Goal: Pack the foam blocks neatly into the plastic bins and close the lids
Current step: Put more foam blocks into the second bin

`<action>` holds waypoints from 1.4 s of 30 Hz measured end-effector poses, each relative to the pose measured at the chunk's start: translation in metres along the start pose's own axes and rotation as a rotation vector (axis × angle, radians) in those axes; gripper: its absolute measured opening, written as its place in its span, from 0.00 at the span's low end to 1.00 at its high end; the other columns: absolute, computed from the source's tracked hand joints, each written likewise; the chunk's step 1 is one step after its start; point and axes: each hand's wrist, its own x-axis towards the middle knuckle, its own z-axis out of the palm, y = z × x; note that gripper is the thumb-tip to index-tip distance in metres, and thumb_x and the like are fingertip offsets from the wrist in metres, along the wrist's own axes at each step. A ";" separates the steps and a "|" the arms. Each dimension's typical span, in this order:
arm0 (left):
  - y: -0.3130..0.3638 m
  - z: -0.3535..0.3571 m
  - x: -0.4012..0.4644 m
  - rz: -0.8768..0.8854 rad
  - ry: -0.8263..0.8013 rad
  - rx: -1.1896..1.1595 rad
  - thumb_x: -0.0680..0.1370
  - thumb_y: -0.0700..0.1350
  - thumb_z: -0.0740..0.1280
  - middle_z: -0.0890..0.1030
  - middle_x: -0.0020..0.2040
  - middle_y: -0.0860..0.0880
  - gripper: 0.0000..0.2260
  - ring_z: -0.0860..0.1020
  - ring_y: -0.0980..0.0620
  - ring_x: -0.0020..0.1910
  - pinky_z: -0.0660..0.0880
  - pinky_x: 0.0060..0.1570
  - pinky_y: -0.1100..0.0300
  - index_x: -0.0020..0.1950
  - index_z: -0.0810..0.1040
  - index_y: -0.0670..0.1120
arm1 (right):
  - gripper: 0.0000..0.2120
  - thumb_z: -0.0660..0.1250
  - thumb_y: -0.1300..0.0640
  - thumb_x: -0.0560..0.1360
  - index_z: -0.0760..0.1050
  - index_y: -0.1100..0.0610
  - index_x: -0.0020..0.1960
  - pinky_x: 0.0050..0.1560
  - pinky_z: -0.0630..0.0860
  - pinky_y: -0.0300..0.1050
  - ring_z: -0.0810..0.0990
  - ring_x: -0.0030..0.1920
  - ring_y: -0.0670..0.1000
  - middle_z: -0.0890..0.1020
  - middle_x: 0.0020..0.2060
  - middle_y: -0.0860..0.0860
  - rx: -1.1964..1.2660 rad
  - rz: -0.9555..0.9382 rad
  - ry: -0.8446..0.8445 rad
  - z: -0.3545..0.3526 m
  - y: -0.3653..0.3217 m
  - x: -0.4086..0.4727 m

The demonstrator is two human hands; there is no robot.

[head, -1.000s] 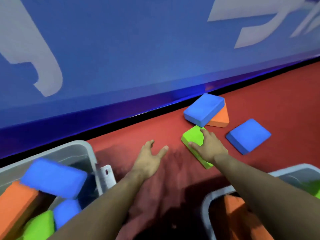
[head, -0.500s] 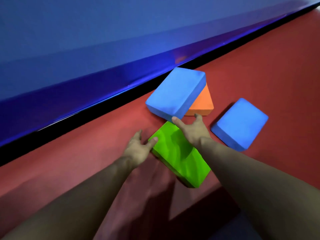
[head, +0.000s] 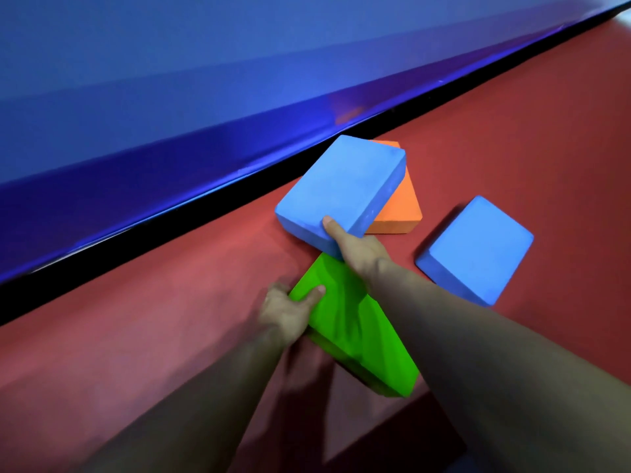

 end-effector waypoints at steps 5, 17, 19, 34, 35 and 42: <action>-0.012 -0.023 -0.032 -0.064 -0.031 -0.035 0.49 0.80 0.74 0.86 0.49 0.49 0.47 0.85 0.47 0.47 0.82 0.50 0.48 0.54 0.83 0.46 | 0.61 0.66 0.19 0.56 0.67 0.61 0.75 0.68 0.72 0.51 0.76 0.66 0.56 0.75 0.69 0.53 0.021 0.008 -0.010 -0.001 0.010 -0.029; 0.059 -0.194 -0.248 0.035 0.234 0.043 0.53 0.75 0.76 0.81 0.61 0.49 0.46 0.82 0.47 0.58 0.77 0.61 0.51 0.65 0.72 0.54 | 0.40 0.71 0.27 0.63 0.70 0.55 0.62 0.65 0.74 0.63 0.78 0.63 0.55 0.76 0.65 0.52 0.174 -0.241 -0.014 -0.023 -0.052 -0.221; 0.084 -0.224 -0.299 0.096 0.323 0.051 0.63 0.68 0.78 0.80 0.64 0.49 0.41 0.79 0.47 0.62 0.74 0.64 0.53 0.68 0.73 0.50 | 0.43 0.70 0.26 0.61 0.73 0.56 0.62 0.64 0.76 0.63 0.80 0.60 0.57 0.79 0.62 0.53 0.240 -0.303 -0.037 -0.027 -0.070 -0.267; -0.036 -0.499 -0.717 -0.005 1.006 -0.117 0.67 0.64 0.78 0.79 0.66 0.42 0.39 0.78 0.44 0.65 0.74 0.65 0.48 0.69 0.75 0.40 | 0.12 0.73 0.43 0.75 0.80 0.51 0.46 0.58 0.80 0.55 0.84 0.49 0.52 0.86 0.48 0.48 0.061 -0.627 -0.336 0.009 -0.052 -0.612; -0.061 -0.514 -0.728 -0.049 1.066 -0.167 0.67 0.65 0.77 0.80 0.66 0.41 0.40 0.78 0.43 0.64 0.74 0.65 0.47 0.68 0.76 0.40 | 0.11 0.73 0.44 0.75 0.80 0.51 0.46 0.59 0.80 0.56 0.84 0.50 0.51 0.86 0.49 0.48 0.042 -0.630 -0.380 0.023 -0.050 -0.625; -0.233 -0.559 -0.736 -0.359 1.265 -0.625 0.49 0.75 0.74 0.78 0.62 0.37 0.54 0.79 0.36 0.60 0.79 0.57 0.39 0.66 0.74 0.44 | 0.26 0.78 0.42 0.69 0.79 0.57 0.59 0.46 0.79 0.45 0.84 0.49 0.48 0.85 0.51 0.50 -0.142 -0.696 -0.548 0.112 -0.011 -0.673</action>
